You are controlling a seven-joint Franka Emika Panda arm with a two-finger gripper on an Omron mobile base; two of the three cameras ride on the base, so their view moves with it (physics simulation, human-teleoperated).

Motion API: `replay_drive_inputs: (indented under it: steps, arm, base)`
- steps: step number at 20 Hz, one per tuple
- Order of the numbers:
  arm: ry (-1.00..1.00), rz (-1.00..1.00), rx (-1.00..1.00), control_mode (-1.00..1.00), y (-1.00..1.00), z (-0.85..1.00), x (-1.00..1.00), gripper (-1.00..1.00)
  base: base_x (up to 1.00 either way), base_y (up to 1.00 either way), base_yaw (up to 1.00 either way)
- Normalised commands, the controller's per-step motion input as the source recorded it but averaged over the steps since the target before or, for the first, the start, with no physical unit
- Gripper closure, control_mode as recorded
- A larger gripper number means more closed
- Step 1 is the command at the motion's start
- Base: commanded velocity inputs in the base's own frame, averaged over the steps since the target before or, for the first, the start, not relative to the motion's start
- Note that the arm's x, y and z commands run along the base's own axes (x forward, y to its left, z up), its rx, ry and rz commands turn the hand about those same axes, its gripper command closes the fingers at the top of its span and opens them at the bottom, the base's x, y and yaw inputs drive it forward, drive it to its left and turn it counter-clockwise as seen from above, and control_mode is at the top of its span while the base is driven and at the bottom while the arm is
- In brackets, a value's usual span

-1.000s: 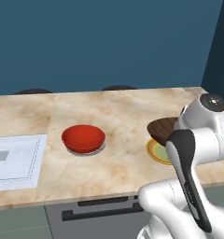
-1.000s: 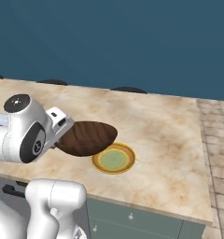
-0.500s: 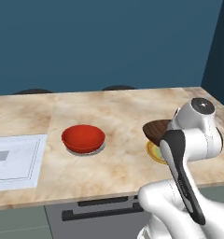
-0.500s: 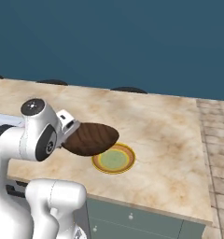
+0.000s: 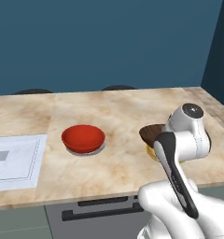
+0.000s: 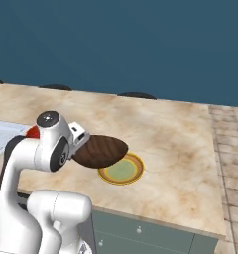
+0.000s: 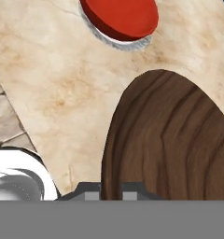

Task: Move the bowls from the cabinet to the plates on the dining table.

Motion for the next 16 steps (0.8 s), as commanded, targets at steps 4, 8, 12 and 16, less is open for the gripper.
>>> replay_drive_inputs:
  steps: [4,8,12,16]
  arm:
    - [-0.08,0.0,0.0,-1.0,-0.13,-0.38,0.41,1.0]
    - [-0.07,0.0,0.0,-1.0,-0.19,-0.4,0.43,1.0]
    - [0.0,0.0,0.0,-1.0,-0.17,-0.28,0.28,1.0]
    - [0.0,0.0,0.0,-1.0,-0.12,-0.19,0.16,1.0]
  base:
    - [0.0,0.0,0.0]
    - [0.0,0.0,0.0]
    - [0.0,0.0,0.0]
    - [0.0,0.0,0.0]
